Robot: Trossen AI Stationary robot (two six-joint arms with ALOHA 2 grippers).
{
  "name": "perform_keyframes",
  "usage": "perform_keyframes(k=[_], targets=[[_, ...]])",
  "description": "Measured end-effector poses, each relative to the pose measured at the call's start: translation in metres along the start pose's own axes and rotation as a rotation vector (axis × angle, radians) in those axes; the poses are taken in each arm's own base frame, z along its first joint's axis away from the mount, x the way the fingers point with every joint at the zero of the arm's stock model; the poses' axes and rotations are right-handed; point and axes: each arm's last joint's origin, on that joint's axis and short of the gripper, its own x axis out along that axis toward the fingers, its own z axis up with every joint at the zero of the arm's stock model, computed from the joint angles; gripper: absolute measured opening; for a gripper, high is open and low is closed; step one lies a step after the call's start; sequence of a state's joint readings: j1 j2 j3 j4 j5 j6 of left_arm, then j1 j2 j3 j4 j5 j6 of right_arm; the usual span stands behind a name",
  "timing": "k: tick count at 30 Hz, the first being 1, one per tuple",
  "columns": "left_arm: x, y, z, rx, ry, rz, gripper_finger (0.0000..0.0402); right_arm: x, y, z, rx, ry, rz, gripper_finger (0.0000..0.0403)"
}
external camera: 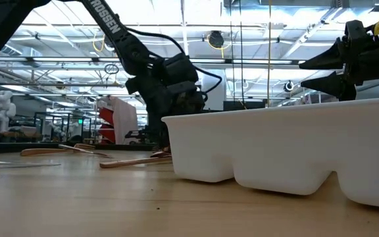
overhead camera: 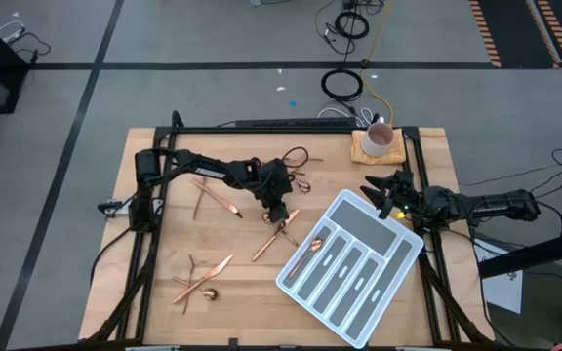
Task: Sort silverware
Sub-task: Put the gold table knife into the cutlery tray
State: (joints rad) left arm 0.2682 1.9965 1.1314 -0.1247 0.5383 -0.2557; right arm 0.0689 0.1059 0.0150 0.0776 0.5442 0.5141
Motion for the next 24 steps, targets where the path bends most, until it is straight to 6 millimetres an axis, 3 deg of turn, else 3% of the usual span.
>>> perform_keyframes(k=[7,24], targets=[[-0.001,-0.004,0.004,0.03,-0.01,-0.13,0.0125,0.0,0.0,0.0,-0.002,0.0,0.0,0.0247],[0.0,0.006,-0.005,-0.005,-0.032,-0.092,0.0125,0.0,0.0,0.0,0.0,0.0,-0.001,0.0247]])
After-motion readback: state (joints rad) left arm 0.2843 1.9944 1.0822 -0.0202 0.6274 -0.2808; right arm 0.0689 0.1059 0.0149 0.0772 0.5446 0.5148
